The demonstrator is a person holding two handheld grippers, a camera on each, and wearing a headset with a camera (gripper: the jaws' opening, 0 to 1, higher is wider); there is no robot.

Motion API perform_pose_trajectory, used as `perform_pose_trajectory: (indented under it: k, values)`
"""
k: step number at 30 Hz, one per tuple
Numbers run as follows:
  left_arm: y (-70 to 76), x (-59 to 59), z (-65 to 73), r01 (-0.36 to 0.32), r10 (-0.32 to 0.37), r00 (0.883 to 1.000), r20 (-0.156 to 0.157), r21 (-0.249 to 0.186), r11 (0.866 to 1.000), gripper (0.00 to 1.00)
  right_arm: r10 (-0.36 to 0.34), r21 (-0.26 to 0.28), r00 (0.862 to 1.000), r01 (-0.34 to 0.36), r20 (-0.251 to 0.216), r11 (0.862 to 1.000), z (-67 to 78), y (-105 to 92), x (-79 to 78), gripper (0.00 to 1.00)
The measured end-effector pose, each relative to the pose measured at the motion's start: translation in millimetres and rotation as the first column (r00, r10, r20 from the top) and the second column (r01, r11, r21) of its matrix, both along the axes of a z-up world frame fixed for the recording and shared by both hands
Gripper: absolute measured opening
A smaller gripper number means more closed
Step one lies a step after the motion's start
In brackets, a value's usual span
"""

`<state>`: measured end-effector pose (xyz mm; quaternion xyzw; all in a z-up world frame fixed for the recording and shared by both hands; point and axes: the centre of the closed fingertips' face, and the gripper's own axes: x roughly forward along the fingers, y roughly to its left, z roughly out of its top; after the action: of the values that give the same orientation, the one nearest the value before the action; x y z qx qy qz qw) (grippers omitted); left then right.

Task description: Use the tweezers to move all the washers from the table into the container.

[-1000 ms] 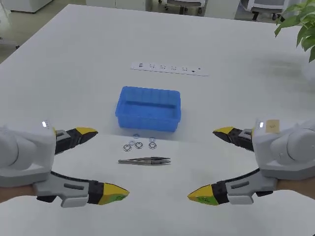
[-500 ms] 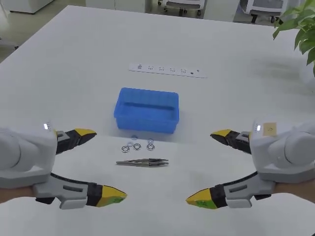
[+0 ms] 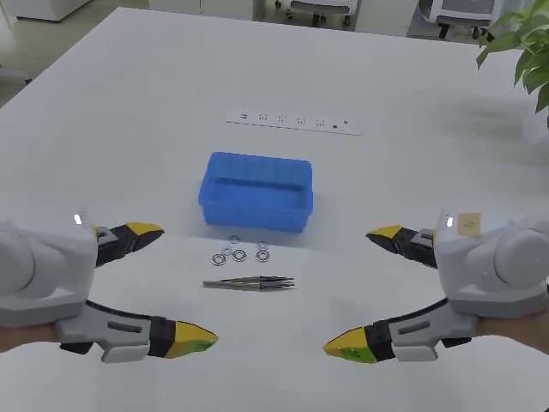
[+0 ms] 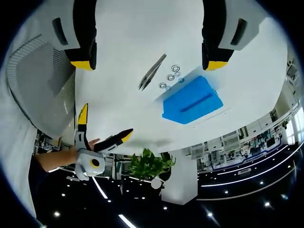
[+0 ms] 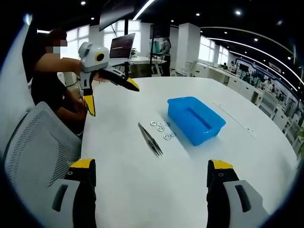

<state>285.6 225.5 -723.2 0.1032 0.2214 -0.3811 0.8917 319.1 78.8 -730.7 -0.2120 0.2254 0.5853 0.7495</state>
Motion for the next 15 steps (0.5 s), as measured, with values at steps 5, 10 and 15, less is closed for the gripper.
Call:
perform_pose_trajectory:
  k: [5, 10, 15]
  values:
    - [-0.1, -0.1, -2.7, 0.003, -0.003, 1.000, -0.004, 0.007, 1.000, 0.97, 0.001, -0.001, 1.000, -0.001, -0.001, 1.000, -1.0, 0.3, 0.2, 0.98]
    - [0.4, 2.5, -3.4, -0.006, 0.006, 1.000, -0.003, -0.001, 1.000, 0.97, -0.004, -0.006, 1.000, 0.004, 0.000, 1.000, -2.0, -0.4, 2.5, 0.98]
    - [2.5, 5.3, -5.7, -0.009, 0.009, 1.000, -0.007, 0.004, 1.000, 0.97, -0.018, -0.001, 1.000, 0.018, 0.000, 1.000, -1.7, -1.3, 7.1, 0.97]
